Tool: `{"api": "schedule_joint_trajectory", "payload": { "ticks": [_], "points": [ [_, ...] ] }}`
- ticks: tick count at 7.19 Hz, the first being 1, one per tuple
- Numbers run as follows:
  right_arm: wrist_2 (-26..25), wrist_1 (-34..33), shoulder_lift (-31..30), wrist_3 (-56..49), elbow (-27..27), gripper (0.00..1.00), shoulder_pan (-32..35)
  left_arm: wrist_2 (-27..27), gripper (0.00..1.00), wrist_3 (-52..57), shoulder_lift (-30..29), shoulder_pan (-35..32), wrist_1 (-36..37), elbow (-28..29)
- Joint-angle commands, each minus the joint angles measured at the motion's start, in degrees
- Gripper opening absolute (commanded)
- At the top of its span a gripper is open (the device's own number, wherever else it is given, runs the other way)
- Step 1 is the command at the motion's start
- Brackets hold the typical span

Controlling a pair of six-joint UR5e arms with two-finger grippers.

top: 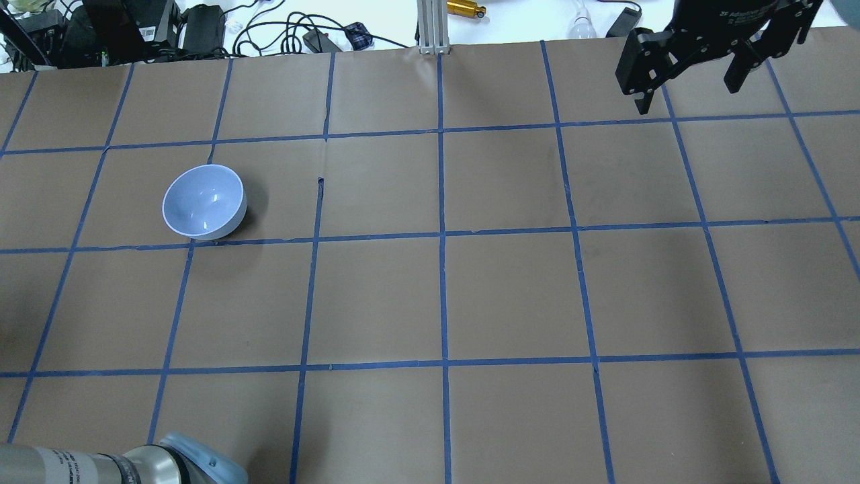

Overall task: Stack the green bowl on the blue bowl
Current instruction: 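Lower the left gripper and grasp the rim of the pale green bowl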

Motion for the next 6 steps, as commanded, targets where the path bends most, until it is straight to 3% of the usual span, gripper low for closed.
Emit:
{"api": "schedule_joint_trajectory", "payload": {
  "ticks": [1, 3, 6],
  "points": [
    [0.00, 0.00, 0.00, 0.00, 0.00, 1.00, 0.02, -1.45, 1.00, 4.57, -4.34, 1.69, 4.12, 0.00],
    [0.00, 0.00, 0.00, 0.00, 0.00, 1.00, -0.07, -2.34, 1.00, 7.74, -7.85, 2.22, 9.19, -0.35],
    [0.00, 0.00, 0.00, 0.00, 0.00, 1.00, -0.07, -3.13, 1.00, 9.95, -11.29, 2.57, 10.98, -0.70]
  ]
}}
